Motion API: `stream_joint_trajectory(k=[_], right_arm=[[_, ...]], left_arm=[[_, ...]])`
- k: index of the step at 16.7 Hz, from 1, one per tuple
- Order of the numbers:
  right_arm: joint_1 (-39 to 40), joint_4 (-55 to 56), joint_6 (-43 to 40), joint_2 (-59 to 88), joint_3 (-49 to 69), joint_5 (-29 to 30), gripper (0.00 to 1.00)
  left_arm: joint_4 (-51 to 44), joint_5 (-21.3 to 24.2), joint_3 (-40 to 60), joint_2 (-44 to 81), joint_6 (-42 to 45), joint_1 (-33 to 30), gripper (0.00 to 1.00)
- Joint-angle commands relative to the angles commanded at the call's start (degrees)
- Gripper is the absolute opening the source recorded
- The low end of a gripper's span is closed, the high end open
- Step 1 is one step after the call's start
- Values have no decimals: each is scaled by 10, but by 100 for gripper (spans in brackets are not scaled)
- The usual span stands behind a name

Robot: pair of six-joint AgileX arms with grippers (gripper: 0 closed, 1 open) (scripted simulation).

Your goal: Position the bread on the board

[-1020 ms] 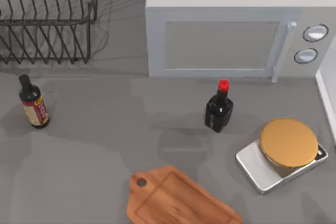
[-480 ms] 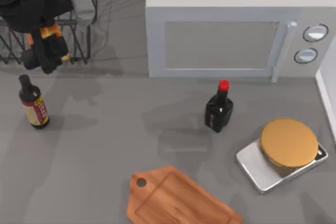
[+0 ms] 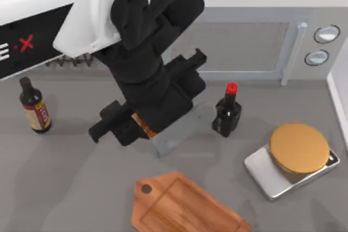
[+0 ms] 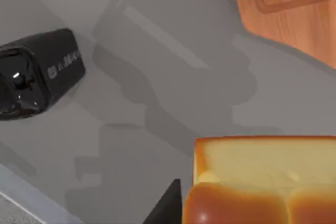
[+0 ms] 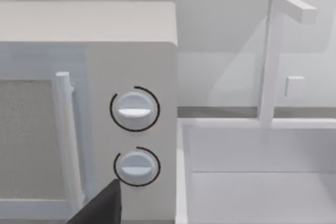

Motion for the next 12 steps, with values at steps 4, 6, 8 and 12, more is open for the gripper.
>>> stream_joint_trajectory(k=[4, 6, 8, 12], right_arm=[[0, 0, 0, 0, 0, 0, 100], [0, 0, 0, 0, 0, 0, 100], [0, 0, 0, 0, 0, 0, 100], [0, 0, 0, 0, 0, 0, 100]], left_arm=[[16, -8, -53, 30, 150, -95, 0], [21, -11, -75, 45, 193, -123, 0], [24, -13, -87, 55, 213, -138, 0], [24, -13, -88, 56, 215, -139, 0]])
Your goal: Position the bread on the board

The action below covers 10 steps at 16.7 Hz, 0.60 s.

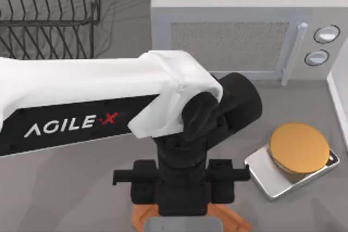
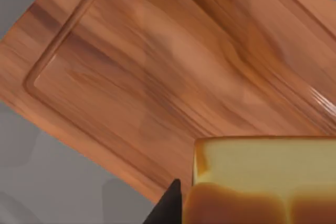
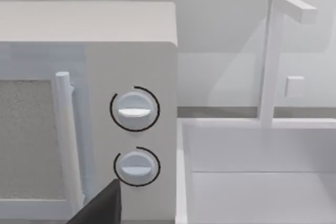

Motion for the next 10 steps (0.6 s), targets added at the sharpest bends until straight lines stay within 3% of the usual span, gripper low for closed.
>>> stream_joint_trajectory(k=[10], right_arm=[[0, 0, 0, 0, 0, 0, 100]], left_arm=[[45, 1, -27, 16, 3, -1, 0]])
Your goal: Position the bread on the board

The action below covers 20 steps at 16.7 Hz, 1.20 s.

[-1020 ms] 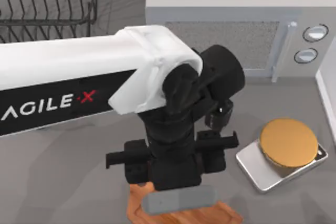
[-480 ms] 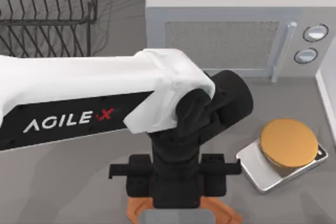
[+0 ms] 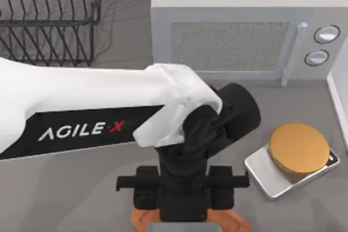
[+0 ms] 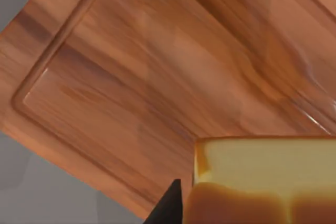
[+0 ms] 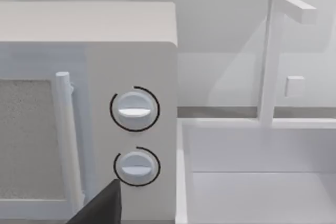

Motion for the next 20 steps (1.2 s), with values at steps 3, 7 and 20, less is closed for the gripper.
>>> stream_joint_trajectory(k=[3, 7, 20], right_arm=[[0, 0, 0, 0, 0, 0, 100], [0, 0, 0, 0, 0, 0, 100], [0, 0, 0, 0, 0, 0, 100]], left_arm=[[26, 0, -10, 3, 2, -2, 0], [49, 0, -27, 14, -1, 1, 0], [53, -1, -34, 21, -2, 2, 60]])
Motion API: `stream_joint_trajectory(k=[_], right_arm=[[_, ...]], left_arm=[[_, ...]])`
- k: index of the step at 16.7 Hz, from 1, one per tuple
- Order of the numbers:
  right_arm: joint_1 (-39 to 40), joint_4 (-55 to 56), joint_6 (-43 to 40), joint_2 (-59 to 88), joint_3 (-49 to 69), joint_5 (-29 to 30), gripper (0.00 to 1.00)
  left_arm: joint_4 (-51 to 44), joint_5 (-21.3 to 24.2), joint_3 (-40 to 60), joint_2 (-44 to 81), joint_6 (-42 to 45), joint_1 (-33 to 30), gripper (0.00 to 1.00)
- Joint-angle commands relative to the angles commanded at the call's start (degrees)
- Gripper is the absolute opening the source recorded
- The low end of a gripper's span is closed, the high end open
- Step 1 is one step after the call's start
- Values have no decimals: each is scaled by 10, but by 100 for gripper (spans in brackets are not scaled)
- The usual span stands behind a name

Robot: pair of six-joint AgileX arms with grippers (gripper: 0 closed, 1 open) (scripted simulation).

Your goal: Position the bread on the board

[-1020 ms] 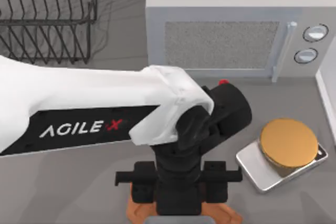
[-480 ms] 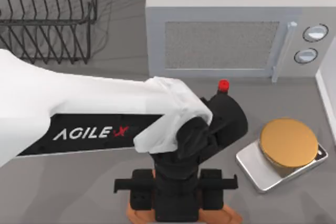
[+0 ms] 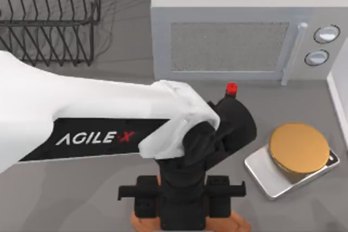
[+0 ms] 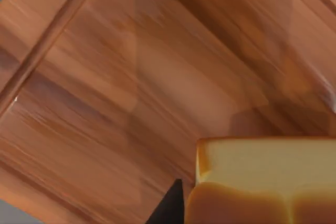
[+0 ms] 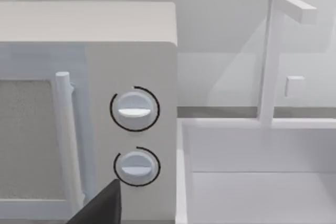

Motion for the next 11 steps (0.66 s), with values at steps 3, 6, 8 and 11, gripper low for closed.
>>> stream_joint_trajectory(k=[3, 6, 8, 11], right_arm=[[0, 0, 0, 0, 0, 0, 100], [0, 0, 0, 0, 0, 0, 100], [0, 0, 0, 0, 0, 0, 100], [0, 0, 0, 0, 0, 0, 100]], left_arm=[[0, 0, 0, 0, 0, 0, 83], [0, 0, 0, 0, 0, 0, 100], [0, 0, 0, 0, 0, 0, 100], [0, 0, 0, 0, 0, 0, 100]])
